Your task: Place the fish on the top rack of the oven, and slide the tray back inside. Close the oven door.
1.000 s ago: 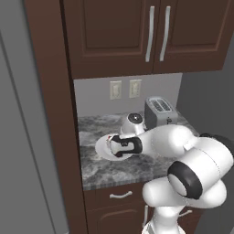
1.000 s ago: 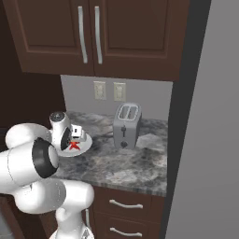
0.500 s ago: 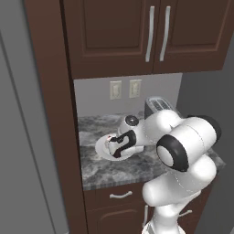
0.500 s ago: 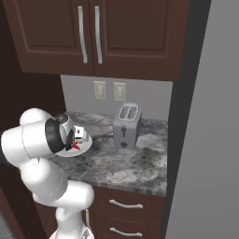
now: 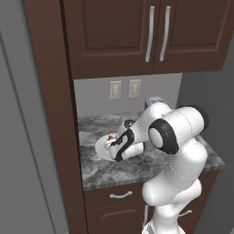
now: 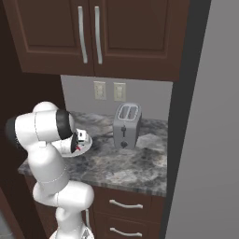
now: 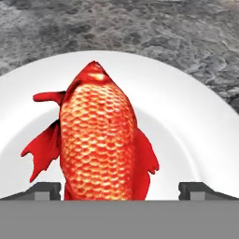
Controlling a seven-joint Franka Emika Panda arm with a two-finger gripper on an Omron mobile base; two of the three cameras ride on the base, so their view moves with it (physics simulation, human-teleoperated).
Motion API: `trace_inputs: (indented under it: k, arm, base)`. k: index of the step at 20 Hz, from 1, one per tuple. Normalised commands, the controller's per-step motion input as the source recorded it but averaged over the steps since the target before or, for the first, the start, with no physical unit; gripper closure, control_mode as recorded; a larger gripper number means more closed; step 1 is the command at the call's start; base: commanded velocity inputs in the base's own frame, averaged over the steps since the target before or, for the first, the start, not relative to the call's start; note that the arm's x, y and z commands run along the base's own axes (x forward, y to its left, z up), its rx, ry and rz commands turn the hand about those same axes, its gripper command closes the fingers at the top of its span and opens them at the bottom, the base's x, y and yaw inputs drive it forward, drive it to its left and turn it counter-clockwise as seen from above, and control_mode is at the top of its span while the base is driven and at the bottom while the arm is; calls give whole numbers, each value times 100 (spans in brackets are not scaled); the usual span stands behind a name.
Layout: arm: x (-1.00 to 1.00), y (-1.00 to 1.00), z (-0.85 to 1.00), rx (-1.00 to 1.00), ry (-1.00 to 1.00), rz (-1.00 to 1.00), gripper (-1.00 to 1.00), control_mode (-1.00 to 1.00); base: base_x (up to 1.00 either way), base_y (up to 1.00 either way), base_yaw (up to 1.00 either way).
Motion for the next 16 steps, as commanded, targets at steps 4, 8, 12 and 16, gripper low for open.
trace_inputs:
  k: [4, 8, 12, 16]
  arm:
    - [8, 16, -39, -1, 0, 0, 100, -100]
    - [4, 1, -10, 0, -4, 0, 100, -100]
    - [0, 0, -18, 0, -2, 0, 100, -100]
    - [-21, -10, 6, 0, -2, 0, 100, -100]
  base:
    - [0, 0, 0]
    - [0, 0, 0]
    - [0, 0, 0]
    - [0, 0, 0]
